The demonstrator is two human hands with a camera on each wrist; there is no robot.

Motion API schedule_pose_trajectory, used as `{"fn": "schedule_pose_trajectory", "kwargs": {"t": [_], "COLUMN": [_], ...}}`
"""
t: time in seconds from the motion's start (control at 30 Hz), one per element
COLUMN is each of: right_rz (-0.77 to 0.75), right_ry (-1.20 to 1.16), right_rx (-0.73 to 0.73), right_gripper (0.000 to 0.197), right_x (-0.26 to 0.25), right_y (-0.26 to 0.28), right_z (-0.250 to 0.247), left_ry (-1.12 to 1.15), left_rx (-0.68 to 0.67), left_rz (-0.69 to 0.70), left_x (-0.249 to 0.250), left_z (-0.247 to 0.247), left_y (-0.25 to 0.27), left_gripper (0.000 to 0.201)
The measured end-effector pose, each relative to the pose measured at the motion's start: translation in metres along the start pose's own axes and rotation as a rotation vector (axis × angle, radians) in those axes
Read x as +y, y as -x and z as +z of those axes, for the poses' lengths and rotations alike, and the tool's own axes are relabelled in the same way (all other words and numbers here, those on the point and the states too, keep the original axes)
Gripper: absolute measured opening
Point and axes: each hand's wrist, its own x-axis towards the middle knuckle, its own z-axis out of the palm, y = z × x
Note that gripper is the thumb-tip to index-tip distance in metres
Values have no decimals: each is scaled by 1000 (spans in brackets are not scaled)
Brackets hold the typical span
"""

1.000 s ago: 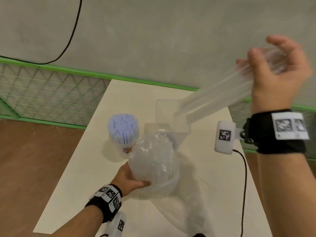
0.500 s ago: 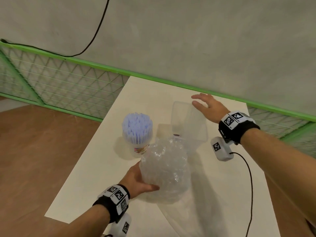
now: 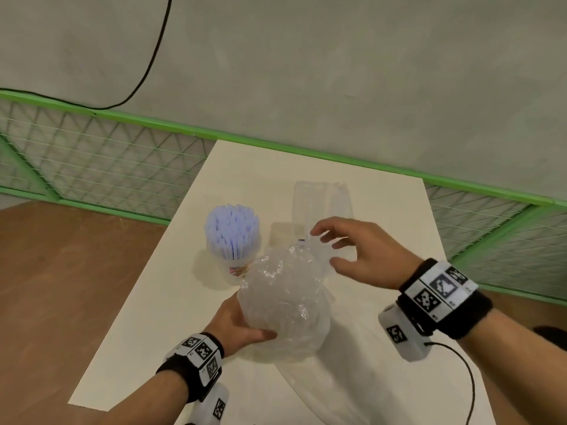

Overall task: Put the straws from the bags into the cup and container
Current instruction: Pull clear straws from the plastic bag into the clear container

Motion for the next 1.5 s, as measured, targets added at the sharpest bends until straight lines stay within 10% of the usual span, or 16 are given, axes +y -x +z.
{"fn": "schedule_pose_trajectory", "kwargs": {"t": [1.13,1.5], "right_rz": [152,75], "right_ry": [-63,-15], "right_rx": [388,403], "right_gripper": [14,35], "right_x": [-3,12], "right_y": [33,35], "right_z": [101,99], "left_ry": [-41,-116], "left_rx": [-61,-31], "left_rz": [43,143], "left_x": [-4,11], "left_z": [-5,7], "left_y": [-6,-5], "left_gripper": [79,75]}}
